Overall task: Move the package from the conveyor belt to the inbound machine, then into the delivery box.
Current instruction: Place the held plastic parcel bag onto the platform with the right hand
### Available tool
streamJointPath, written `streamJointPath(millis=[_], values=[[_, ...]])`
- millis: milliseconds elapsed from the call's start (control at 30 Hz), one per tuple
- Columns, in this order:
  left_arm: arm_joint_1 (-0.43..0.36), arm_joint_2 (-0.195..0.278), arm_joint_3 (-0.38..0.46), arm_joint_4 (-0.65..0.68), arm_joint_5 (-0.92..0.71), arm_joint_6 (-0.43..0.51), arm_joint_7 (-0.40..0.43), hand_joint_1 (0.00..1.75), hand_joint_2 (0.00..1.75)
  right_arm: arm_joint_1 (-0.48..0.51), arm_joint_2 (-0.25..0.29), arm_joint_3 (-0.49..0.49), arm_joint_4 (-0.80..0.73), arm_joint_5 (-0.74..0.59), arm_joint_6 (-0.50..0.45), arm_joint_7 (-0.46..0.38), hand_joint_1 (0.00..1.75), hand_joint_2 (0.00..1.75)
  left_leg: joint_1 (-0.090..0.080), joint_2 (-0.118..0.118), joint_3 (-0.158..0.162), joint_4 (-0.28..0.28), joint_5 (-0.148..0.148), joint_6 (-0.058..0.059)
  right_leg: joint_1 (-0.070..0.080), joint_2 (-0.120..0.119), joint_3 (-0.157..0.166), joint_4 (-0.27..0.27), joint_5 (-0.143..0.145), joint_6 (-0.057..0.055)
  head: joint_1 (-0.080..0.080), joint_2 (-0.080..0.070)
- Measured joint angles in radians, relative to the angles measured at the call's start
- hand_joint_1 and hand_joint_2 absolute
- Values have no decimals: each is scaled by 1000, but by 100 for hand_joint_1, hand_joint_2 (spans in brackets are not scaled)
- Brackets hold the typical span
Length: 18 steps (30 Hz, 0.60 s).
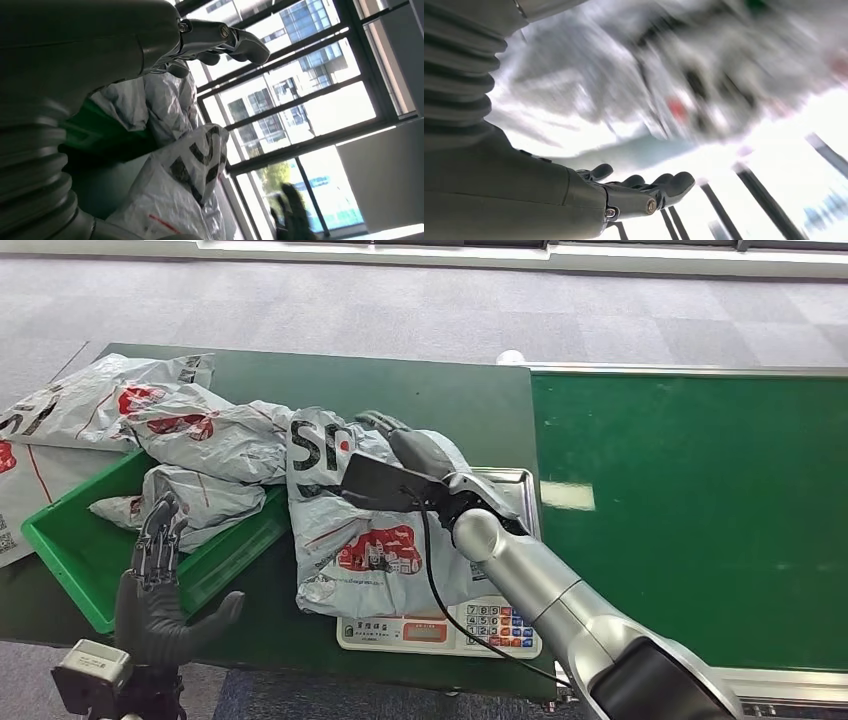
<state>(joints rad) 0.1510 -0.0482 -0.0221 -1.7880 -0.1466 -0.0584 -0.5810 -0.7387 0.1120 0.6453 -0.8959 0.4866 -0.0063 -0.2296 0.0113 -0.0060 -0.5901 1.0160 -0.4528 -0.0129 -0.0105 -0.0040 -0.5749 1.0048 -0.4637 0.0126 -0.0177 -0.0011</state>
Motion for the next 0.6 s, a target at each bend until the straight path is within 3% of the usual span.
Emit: streamJointPath(millis=[67, 200, 333, 467, 600], values=[[-36, 9, -18, -3, -52, 50, 36, 0, 175, 70, -21, -62, -139, -106, -118, -90, 0, 175, 0, 0, 0, 0, 0, 0, 0, 0, 0, 0, 0, 0, 0, 0], [-114, 27, -65, -13, -204, 144, 114, 0, 175, 255, -41, -157, -460, -227, -342, -284, 0, 175, 0, -1, -2, 0, -1, 0, 0, -1, -1, 0, 0, 0, 0, 0], [-219, 52, -146, -15, -411, 196, 232, 0, 175, 450, -54, -256, -785, -296, -515, -394, 0, 175, 0, -2, -3, 0, -1, 1, 0, -3, -4, -1, -1, 0, 0, 0], [-318, 75, -253, 2, -533, 186, 332, 0, 175, 620, -62, -355, -1013, -340, -587, -461, 0, 175, -1, 0, -5, 0, -1, 1, -1, -2, -4, -1, 0, 0, 0, 0], [-366, 84, -311, 20, -569, 170, 370, 0, 175, 696, -68, -403, -1130, -333, -624, -468, 0, 175, -2, 5, -3, 0, -1, 0, -1, 4, -6, -1, 1, 0, 0, 0]])
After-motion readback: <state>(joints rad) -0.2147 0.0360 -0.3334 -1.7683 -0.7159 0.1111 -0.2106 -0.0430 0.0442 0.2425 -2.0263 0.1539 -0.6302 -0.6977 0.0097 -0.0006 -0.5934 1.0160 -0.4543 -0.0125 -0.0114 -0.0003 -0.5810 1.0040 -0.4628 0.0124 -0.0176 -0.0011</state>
